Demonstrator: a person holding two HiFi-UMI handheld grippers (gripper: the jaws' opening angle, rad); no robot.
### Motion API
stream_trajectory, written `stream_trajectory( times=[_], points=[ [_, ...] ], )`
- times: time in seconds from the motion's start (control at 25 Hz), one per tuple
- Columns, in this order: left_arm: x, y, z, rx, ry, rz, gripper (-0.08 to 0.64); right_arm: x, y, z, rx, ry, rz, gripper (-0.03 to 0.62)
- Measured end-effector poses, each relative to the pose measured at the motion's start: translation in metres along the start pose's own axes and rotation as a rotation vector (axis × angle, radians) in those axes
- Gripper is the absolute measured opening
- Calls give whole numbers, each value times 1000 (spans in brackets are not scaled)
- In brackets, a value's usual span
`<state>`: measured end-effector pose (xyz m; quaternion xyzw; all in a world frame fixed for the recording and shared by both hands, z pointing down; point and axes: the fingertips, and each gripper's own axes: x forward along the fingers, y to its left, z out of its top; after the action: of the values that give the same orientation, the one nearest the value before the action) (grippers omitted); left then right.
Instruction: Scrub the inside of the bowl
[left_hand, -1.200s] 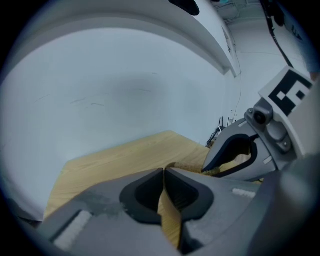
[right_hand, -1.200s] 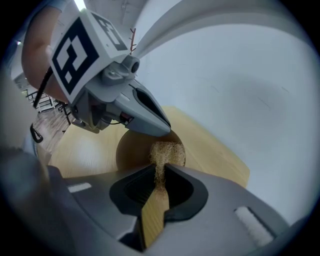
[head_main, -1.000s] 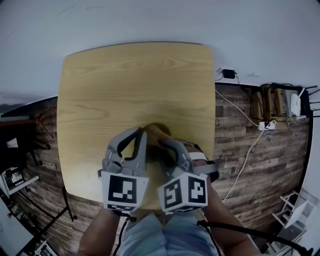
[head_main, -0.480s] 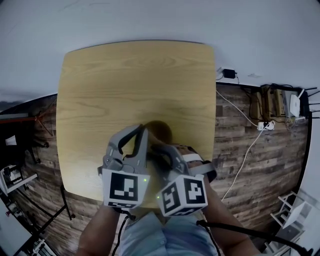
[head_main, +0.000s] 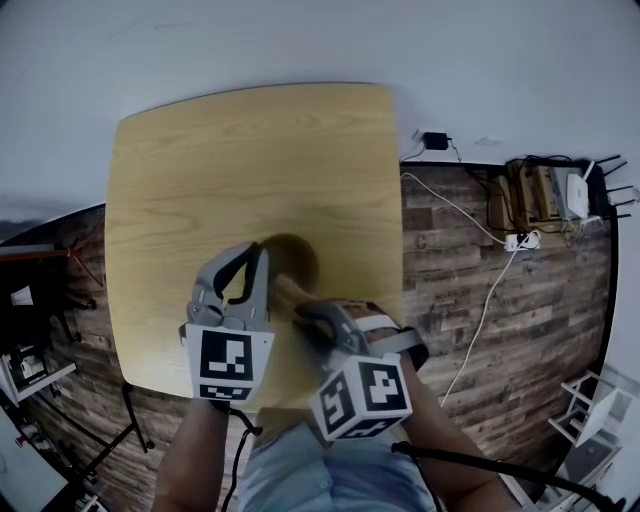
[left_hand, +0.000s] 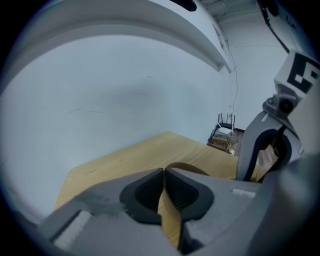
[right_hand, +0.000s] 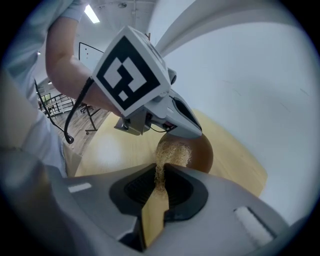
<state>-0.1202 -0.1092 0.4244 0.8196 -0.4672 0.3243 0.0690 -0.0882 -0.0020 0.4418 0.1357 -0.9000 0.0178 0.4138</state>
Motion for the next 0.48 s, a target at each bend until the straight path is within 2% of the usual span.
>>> stream_trajectory(
  times=[0.12,0.24,0.48],
  points=[
    [0,-1,-3,15,12,18,37,-13,3,-6,9,0,-14,52],
    [-3,2,-7,-4,28,43,37,-28,5,-12,17,0,-36,53],
    [-5,1,-8,1,39,61,37,-50,0,-25,35,16,-110,54]
  ],
)
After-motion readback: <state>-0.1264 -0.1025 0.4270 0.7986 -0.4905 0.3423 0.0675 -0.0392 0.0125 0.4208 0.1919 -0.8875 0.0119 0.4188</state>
